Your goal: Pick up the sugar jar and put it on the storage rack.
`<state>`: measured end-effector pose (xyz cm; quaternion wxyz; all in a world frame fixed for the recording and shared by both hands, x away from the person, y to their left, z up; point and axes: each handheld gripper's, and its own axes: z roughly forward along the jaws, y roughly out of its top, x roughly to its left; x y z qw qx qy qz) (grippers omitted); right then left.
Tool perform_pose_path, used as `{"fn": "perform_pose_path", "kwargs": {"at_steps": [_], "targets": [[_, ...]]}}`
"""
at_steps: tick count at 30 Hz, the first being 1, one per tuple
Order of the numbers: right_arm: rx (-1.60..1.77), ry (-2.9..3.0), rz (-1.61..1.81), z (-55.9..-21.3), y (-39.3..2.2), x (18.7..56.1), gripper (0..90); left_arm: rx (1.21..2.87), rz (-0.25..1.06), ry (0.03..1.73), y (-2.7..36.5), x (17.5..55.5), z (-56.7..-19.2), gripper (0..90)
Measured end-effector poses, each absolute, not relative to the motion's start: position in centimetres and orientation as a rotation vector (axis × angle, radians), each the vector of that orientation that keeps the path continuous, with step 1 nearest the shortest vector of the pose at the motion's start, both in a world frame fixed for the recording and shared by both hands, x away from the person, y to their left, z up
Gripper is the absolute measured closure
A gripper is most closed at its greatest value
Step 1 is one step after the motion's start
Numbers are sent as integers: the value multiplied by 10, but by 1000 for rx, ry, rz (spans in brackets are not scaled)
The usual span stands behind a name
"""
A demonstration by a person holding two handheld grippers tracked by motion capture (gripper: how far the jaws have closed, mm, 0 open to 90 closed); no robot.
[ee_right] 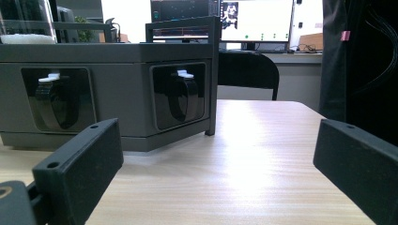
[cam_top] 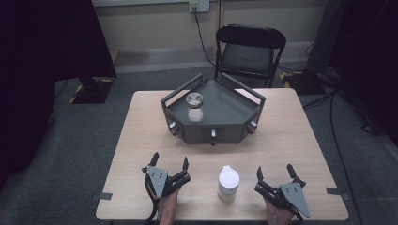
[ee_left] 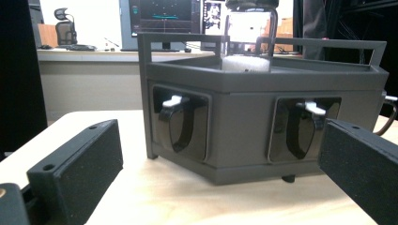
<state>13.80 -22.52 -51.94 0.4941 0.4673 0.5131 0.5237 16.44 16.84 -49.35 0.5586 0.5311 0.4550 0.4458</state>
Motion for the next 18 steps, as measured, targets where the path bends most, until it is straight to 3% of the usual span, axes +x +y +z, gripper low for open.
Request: {"fn": "perform_pose_path", "kwargs": {"at_steps": [18], "targets": [[1134, 1244, 1269, -519, -225, 138, 6, 1249, 1123, 1061, 169, 150, -515, 0]]}}
